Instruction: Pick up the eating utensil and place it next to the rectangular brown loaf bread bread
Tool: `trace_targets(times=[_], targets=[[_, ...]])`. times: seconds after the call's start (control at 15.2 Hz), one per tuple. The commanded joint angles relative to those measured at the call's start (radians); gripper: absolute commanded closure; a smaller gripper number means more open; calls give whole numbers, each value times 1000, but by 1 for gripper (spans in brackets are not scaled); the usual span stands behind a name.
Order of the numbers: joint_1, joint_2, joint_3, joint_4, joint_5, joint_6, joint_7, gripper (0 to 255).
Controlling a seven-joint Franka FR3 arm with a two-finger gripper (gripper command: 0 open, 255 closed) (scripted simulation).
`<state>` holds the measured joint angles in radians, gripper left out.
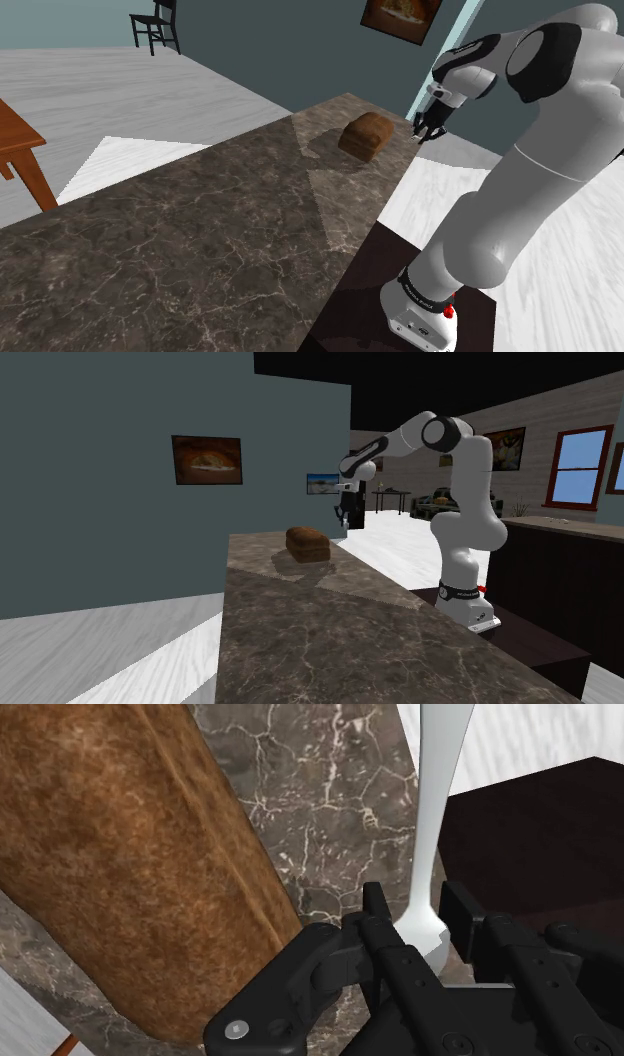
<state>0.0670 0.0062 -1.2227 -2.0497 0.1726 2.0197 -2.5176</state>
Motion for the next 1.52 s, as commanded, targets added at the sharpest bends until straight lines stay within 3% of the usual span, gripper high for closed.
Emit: trace_targets(times=[0.0,0.46,1.45], targets=[[-1,18,0,-23,23,28,-17,255],[-39,123,19,-69,144,94,-112,255],[-172,306,152,-124,370,204,-282,255]])
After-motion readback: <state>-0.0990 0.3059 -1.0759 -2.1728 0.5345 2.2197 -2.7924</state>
